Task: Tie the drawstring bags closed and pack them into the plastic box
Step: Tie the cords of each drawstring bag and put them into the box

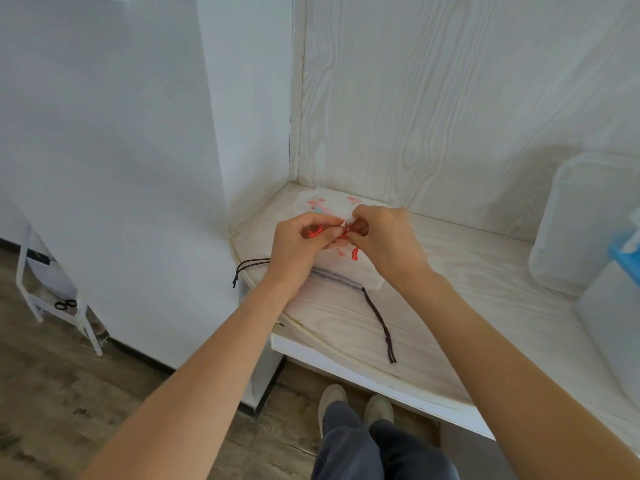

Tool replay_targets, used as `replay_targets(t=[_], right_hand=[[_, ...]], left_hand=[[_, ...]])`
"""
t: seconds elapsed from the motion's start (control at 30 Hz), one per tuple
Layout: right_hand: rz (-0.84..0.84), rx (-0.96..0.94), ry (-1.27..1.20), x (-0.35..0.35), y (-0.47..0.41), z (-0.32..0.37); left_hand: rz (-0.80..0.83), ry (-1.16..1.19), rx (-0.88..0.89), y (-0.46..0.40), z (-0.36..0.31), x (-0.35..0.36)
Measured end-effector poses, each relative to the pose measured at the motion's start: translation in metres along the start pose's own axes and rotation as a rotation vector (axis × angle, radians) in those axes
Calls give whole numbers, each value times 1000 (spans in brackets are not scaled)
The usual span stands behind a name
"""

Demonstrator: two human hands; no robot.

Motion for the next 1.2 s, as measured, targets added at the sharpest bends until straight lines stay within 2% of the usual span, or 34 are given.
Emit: replay_targets(t=[0.17,0.37,0.53,0.87,1.2], right_hand=[[-266,-157,42,5,8,8],[-436,-331,7,11,16,10],[-475,-381,-24,9,19,6],[-481,-414,-50,8,23,2],[-472,-400,-113,8,24,1]], left_hand=[[-78,22,21,1,-1,-3],[2,-48,-17,2,1,1],[89,37,-31,2,-3,1],[31,12,-24,3,-6,-2],[52,135,-113,2,-1,-1]])
Point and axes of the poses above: each hand's wrist, its own y-axis away from the middle knuckle, its own x-axis out of the palm, z = x × y, the point moved 5 cm from there along -y, towards the middle knuckle, and after that the axes turned 7 degrees about x, right-handed, at the moved point
